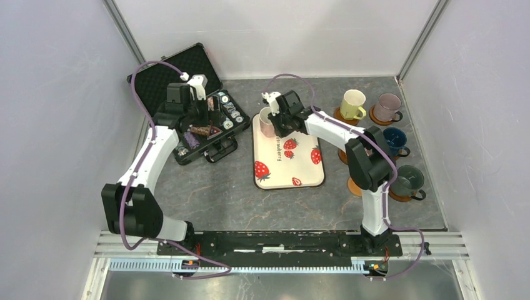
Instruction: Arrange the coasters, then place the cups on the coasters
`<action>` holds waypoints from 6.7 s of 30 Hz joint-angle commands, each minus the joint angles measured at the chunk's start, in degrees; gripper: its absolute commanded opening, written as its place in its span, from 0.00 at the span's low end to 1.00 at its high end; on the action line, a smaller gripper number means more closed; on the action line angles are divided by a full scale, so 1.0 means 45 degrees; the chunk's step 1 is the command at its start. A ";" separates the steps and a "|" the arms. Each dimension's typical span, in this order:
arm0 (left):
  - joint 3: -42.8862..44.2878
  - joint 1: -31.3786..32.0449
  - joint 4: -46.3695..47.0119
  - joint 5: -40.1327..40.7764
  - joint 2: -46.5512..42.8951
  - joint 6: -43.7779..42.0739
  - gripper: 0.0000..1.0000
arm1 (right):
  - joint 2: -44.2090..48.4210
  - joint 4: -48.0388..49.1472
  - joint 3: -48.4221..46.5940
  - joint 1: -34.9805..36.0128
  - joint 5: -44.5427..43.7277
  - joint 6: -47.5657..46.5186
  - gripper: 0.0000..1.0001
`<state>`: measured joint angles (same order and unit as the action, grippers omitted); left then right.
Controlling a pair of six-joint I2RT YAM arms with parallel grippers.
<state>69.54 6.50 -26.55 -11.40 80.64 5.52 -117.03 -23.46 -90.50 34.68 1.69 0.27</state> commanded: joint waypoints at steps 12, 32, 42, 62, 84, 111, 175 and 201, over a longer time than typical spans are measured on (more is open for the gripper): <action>0.1779 0.0397 0.0998 -0.2895 0.1012 -0.1661 1.00 | 0.8918 0.3444 0.7985 -0.1553 0.3163 -0.5003 0.00; 0.4009 0.2564 0.0647 -0.3220 0.3052 -0.2977 1.00 | 1.4019 -0.7103 1.0387 -1.0011 0.7896 -1.5222 0.00; 0.4197 0.3016 0.0508 -0.2868 0.3195 -0.2905 1.00 | 1.2950 -0.8883 1.0223 -1.4545 0.8242 -1.8624 0.00; 0.4049 0.3169 0.0509 -0.2369 0.3168 -0.3011 1.00 | 1.2574 -0.7368 1.1573 -1.5030 0.7939 -1.7808 0.00; 0.4117 0.3167 0.0528 -0.2635 0.3439 -0.3233 1.00 | 1.2902 -1.0293 1.1773 -1.5245 0.7085 -2.0506 0.00; 0.4058 0.3170 0.0657 -0.2542 0.3554 -0.3057 1.00 | 1.3252 -0.8362 1.2226 -1.5996 0.7648 -1.7815 0.00; 0.3160 0.2945 0.1358 -0.2721 0.3319 -0.2128 1.00 | 1.4851 -1.0803 0.6720 -1.5422 0.7305 -1.6564 0.98; 1.1178 -0.1366 -0.8671 -0.1172 0.5845 -0.2908 1.00 | 0.6175 -0.1438 0.1085 -0.7781 0.6523 -0.6445 0.98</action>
<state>119.70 3.64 -54.89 -17.67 107.46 -5.67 -87.96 -37.78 -88.18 -2.22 32.42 -35.07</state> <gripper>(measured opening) 0.996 0.979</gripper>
